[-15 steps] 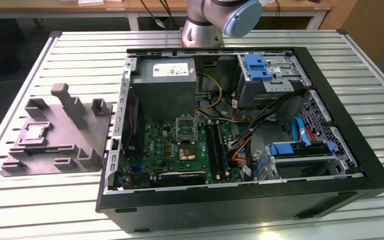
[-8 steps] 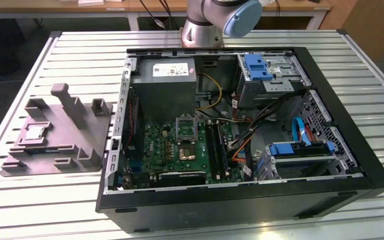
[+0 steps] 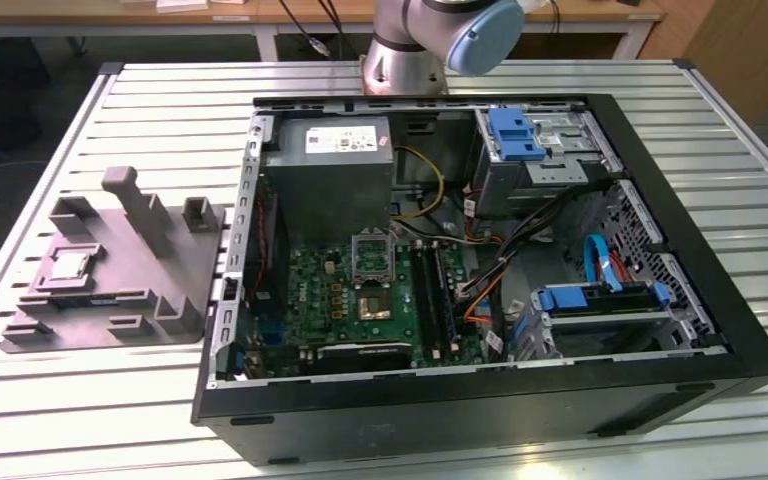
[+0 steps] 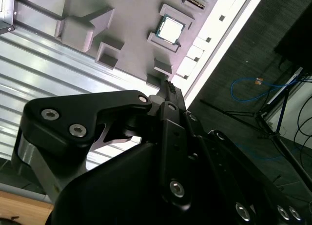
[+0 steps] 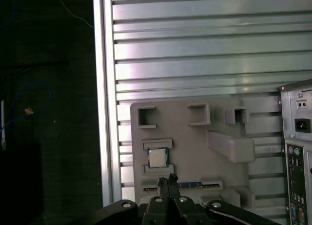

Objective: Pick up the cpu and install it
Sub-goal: 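Pick up the cpu and move it towards the insertion slot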

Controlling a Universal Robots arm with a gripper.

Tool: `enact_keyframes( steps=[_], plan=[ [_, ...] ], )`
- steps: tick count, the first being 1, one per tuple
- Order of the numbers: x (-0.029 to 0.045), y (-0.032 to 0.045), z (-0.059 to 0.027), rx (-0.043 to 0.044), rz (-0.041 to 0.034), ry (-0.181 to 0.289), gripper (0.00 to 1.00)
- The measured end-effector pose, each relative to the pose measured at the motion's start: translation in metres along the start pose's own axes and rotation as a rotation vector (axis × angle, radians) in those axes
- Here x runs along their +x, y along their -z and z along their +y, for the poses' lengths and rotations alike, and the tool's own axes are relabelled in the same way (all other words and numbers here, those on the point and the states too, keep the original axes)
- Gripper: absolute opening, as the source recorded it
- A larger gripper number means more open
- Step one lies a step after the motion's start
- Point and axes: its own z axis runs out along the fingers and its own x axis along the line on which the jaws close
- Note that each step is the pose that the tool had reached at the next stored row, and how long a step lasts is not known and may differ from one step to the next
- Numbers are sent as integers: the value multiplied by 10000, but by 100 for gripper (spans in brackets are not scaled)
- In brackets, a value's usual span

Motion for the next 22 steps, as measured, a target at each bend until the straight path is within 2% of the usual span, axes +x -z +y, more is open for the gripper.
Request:
enact_keyframes(
  steps=[3, 4, 5, 7, 10, 12, 13, 14, 15, 16, 19, 22],
  plan=[
    [1, 0, 0, 0, 0, 0, 16],
    [1, 0, 0, 0, 0, 0, 23],
    [1, 0, 0, 0, 0, 0, 23],
    [1, 0, 0, 0, 0, 0, 35],
    [2, 0, 0, 0, 0, 0, 41],
    [2, 0, 0, 0, 0, 0, 53],
    [2, 0, 0, 0, 0, 4, 53],
    [3, -1, 0, 0, 3, 46, 58],
    [3, -3, 0, -2, 8, 177, 58],
    [4, -7, 0, -2, 17, 341, 65],
    [7, -21, -2, -4, 38, 838, 65],
    [9, -32, -2, -4, 43, 917, 65]
  ],
)
